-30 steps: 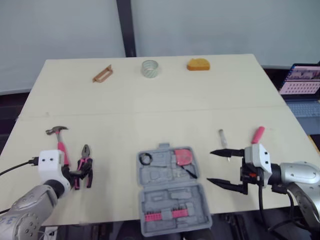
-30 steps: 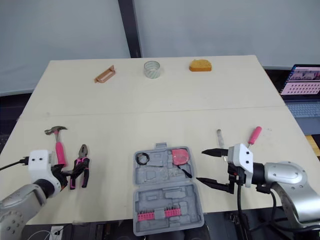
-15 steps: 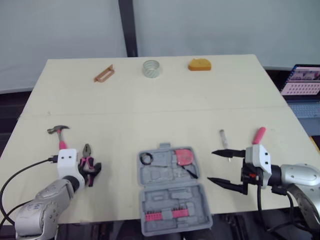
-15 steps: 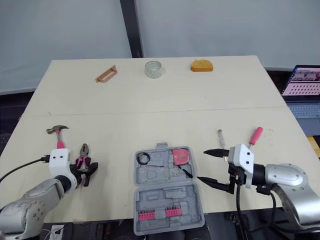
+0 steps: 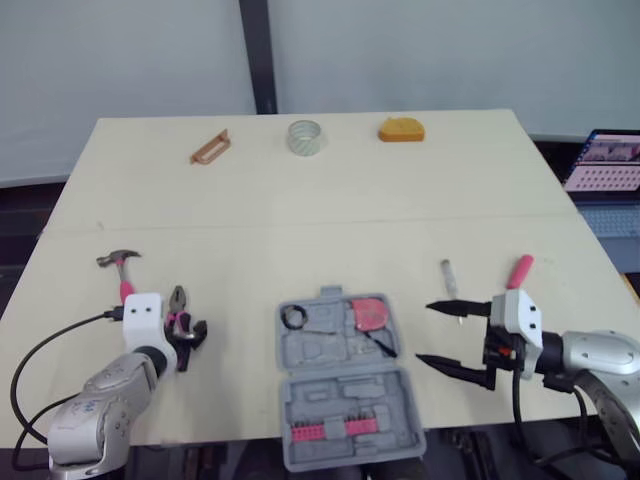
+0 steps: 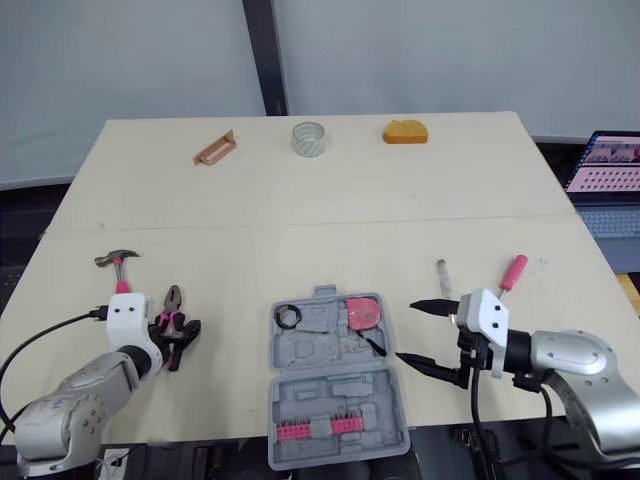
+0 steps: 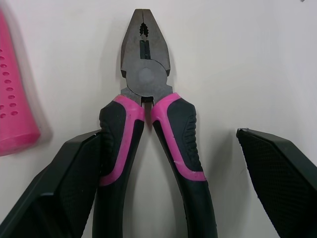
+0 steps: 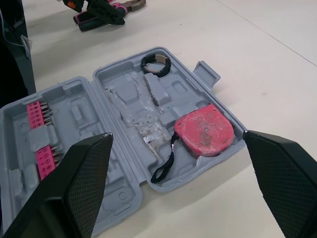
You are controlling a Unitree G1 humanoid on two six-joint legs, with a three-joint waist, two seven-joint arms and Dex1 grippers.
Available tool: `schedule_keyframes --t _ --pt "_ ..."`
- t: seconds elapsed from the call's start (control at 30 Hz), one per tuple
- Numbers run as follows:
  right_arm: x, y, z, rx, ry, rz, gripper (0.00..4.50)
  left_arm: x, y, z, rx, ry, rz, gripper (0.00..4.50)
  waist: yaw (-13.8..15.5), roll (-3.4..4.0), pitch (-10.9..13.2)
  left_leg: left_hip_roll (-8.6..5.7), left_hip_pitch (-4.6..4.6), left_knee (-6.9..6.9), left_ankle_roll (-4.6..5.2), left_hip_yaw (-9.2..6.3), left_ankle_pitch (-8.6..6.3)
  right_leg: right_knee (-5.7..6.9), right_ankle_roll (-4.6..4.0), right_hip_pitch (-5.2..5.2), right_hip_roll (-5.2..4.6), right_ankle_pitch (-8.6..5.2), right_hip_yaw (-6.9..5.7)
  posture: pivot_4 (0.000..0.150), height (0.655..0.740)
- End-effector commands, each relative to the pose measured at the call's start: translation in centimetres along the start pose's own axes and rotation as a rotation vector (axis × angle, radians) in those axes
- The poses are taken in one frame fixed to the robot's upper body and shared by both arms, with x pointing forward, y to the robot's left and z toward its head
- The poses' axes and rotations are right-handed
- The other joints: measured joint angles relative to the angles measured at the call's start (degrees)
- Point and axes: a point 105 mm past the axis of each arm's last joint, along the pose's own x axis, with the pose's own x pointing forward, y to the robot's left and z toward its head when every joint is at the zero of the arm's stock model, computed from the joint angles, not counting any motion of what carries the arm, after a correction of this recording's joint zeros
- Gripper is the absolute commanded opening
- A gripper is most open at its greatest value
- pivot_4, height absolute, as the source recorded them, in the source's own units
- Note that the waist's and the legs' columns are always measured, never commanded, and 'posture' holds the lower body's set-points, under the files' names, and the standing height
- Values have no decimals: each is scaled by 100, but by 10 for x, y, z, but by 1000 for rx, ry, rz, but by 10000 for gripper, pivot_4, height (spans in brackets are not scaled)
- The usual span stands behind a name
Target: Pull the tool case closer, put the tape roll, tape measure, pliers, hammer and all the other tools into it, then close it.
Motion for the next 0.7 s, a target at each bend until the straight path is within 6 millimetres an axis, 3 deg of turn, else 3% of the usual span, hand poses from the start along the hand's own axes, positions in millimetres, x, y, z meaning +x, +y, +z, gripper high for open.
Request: schedule_keyframes --t 0.03,0.07,0.23,0.4,0.5,0.57,0.7 --pt "-5 -2 11 -42 -8 -20 44427 1 -1 3 -8 -11 -7 45000 3 0 0 0 0 0 0 0 0 0 0 0 0 0 0 1500 7400" --pt "-5 -1 10 -41 -7 -20 44427 2 -1 4 -7 -13 -4 45000 6 0 0 0 0 0 0 0 0 0 0 0 0 0 0 1500 7400" --pt "-6 0 9 -31 -4 -17 45000 4 1 6 -1 -12 7 23180 20 1 0 0 0 1 0 0 0 0 0 0 0 0 0 1500 7400" --pt "-4 0 8 -27 -4 -14 45000 3 3 6 25 -13 11 23181 21 1 -1 0 0 1 0 0 0 0 0 0 0 0 0 1500 7400" --pt "-4 -4 11 -33 -7 -17 45000 -2 0 20 103 -44 -53 23180 6 -1 0 0 0 1 0 1 0 1 0 -1 0 0 0 1500 7400" --pt "-3 -10 19 -46 -21 -16 45000 -16 -24 39 273 -88 -274 23180 -16 -8 5 0 -2 -1 0 1 0 2 0 -5 0 0 0 1500 7400" --pt "2 -18 25 -67 -26 -11 45000 -37 -57 52 499 -107 -560 23180 -19 -10 7 4 -9 -7 -6 5 3 2 -3 -17 4 -2 6 1500 7400"
